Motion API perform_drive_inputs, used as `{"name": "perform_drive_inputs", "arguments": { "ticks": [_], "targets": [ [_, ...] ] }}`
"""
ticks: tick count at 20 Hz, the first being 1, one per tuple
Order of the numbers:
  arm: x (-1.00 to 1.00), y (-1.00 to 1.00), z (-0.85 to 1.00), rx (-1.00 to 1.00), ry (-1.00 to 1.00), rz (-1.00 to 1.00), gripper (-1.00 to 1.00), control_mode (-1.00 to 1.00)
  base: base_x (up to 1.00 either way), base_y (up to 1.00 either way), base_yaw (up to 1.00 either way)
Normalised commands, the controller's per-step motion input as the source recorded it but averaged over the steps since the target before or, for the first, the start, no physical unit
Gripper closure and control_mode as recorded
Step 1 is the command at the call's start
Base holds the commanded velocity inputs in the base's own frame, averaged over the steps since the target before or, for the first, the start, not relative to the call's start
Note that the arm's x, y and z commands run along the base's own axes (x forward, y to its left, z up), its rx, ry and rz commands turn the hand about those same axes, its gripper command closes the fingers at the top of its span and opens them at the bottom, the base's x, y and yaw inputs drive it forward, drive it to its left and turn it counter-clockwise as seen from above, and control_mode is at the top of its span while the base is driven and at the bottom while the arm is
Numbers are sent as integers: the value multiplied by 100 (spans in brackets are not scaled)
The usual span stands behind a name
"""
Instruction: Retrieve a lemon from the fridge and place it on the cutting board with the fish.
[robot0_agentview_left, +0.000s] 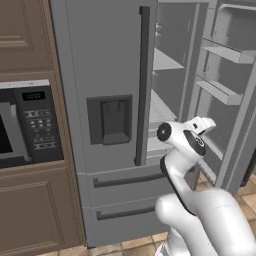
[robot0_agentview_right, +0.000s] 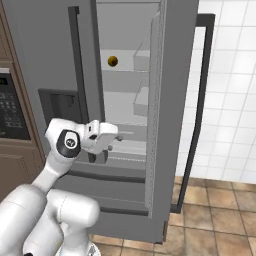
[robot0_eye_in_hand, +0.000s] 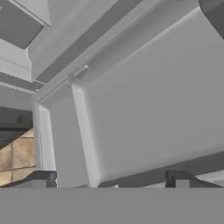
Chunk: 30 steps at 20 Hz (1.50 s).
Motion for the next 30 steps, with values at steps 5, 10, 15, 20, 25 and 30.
{"name": "perform_drive_inputs", "arguments": {
  "ticks": [5, 10, 15, 20, 25, 30],
  "targets": [
    [22, 44, -34, 85, 21, 0, -100, -100, 0, 0, 0],
    [16, 33, -31, 87, -4, 6, -100, -100, 0, 0, 0],
    [3, 48, 0, 35, -35, 0, -100, -100, 0, 0, 0],
    [0, 50, 35, 17, -26, 0, -100, -100, 0, 0, 0],
    [14, 46, 40, -4, -15, 0, -100, -100, 0, 0, 0],
    [13, 52, 76, -28, 3, 0, -100, -100, 0, 0, 0]
  ]
}}
